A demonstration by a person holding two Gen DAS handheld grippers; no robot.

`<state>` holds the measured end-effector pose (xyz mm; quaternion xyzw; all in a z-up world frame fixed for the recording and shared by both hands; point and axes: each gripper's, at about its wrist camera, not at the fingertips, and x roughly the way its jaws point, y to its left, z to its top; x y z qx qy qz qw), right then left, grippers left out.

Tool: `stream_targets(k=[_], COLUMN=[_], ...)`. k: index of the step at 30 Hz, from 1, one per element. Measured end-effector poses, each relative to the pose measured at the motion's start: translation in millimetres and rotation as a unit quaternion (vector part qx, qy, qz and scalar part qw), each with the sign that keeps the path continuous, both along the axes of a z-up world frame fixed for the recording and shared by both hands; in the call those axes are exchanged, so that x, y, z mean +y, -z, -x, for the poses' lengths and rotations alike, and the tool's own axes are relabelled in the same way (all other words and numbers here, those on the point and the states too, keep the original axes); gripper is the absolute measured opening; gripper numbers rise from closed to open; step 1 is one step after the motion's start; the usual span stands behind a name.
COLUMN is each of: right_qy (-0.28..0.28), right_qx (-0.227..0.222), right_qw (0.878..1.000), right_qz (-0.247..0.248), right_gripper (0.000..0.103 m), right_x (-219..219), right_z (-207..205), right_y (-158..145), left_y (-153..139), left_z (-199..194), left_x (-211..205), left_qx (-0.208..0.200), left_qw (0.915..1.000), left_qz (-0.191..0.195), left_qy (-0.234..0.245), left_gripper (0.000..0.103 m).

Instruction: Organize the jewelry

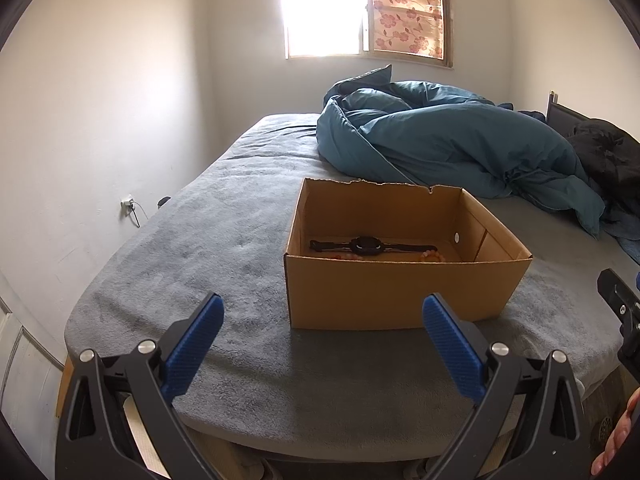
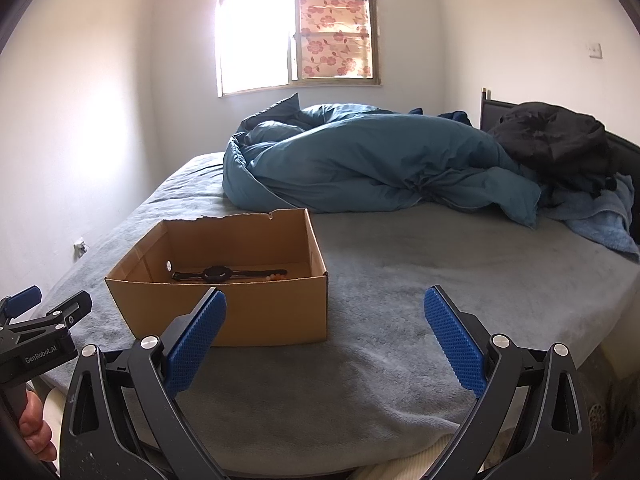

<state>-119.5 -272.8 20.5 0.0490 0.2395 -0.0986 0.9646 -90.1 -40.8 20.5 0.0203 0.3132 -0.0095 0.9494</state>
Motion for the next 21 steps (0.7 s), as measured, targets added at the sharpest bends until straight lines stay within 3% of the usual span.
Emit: stream_targets(k=[21], right_qy=[0.006], right_qx=[0.003], right_qw=[1.0], right_qz=[-0.002], right_gripper=[0.095], right_x=[1.0], right_z=[4.2], right_y=[3.3], left_y=[3.4], left_z=[-2.3], left_x=[2.5], left_qx=[0.003], left_qw=[1.0], left_qz=[0.0], left_qy=[0.003], left_gripper=[0.098])
